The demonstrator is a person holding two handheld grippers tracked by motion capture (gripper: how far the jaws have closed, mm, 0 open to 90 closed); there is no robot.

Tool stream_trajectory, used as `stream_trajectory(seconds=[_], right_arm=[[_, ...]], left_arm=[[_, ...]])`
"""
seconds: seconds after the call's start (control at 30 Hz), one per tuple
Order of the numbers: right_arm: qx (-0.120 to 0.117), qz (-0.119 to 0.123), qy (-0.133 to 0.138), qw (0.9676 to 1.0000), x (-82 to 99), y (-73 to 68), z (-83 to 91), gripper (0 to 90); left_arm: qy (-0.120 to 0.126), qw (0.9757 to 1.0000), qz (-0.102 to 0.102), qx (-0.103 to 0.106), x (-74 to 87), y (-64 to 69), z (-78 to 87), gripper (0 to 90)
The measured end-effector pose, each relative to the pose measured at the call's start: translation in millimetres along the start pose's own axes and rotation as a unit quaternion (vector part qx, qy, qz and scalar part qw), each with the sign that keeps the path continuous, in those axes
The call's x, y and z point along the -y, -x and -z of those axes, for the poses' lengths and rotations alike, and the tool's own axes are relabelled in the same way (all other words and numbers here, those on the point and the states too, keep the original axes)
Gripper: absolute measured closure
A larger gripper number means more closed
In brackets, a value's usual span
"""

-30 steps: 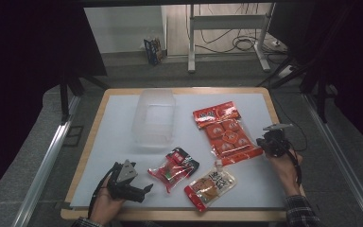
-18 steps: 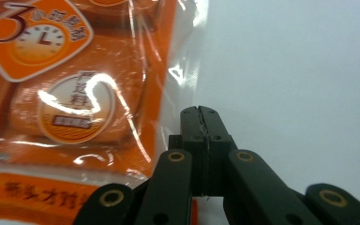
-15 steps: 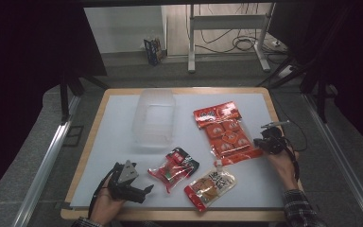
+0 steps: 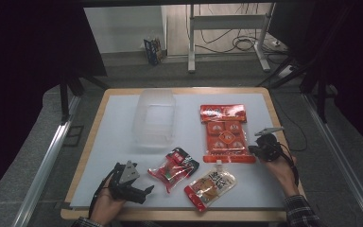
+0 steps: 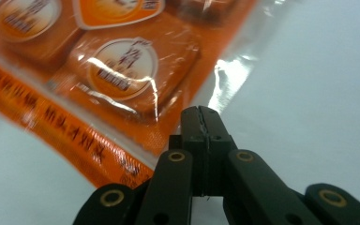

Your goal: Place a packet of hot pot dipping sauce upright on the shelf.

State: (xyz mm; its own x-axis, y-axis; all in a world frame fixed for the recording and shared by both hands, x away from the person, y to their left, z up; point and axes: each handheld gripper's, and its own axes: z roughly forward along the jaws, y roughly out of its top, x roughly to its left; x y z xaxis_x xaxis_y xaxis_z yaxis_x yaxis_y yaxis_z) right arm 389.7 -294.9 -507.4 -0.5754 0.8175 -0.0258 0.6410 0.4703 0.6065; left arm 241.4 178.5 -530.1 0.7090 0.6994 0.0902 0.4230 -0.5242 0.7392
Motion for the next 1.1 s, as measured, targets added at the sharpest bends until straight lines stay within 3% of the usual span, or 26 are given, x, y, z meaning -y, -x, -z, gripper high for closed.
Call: stream_trajectory(seconds=[0.17, 0.53, 0.87, 1.1], right_arm=[[-0.034, 0.011, 0.000, 0.9994, -1.3, -13.3, 0.5, 88.9], [-0.081, 0.050, 0.000, 0.9954, -17.8, -54.3, -16.7, 88.8], [-0.098, 0.076, 0.005, 0.9923, -40.7, -79.8, -37.2, 88.8], [-0.107, 0.071, 0.008, 0.9917, -60.8, -94.6, -55.8, 88.7]], left_arm=[[0.000, 1.0000, -0.002, 0.000, -0.7, 0.4, -0.8, 1.6], [-0.003, 1.0000, -0.006, 0.001, -1.6, 1.4, -2.5, 1.6], [-0.005, 0.9999, -0.009, 0.000, -1.8, 2.2, -3.0, 1.6], [-0.004, 0.9999, -0.011, 0.001, -1.6, 2.5, -2.7, 1.6]])
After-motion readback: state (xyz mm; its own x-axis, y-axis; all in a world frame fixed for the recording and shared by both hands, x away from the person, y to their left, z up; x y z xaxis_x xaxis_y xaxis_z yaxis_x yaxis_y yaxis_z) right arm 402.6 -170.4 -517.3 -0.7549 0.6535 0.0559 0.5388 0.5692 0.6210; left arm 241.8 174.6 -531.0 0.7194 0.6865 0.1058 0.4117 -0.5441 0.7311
